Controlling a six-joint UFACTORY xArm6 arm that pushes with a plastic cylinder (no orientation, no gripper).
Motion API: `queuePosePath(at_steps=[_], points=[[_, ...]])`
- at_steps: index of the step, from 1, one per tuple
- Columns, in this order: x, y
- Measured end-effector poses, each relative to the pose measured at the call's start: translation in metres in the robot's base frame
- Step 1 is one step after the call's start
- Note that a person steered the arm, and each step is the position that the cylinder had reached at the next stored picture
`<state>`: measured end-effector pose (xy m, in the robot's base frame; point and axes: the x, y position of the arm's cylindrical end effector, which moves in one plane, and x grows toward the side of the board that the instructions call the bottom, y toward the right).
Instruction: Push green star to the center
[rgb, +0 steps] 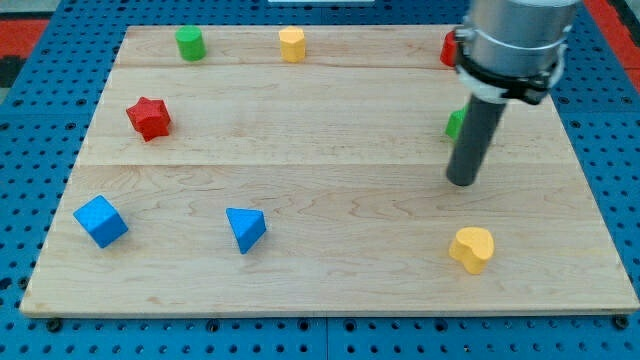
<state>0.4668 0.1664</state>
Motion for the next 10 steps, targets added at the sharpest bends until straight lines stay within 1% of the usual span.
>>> queuePosePath(at_steps=[2, 3, 4, 5, 6, 7, 8, 9, 10], points=[[0.0, 0.012], [0.0, 0.027], [-0.019, 0.066], [-0.057, 0.05], [-0.079, 0.045], [-0.076, -0.002], [-0.066, -0.091], [-0.1, -0.097], [-0.141, -0.135]])
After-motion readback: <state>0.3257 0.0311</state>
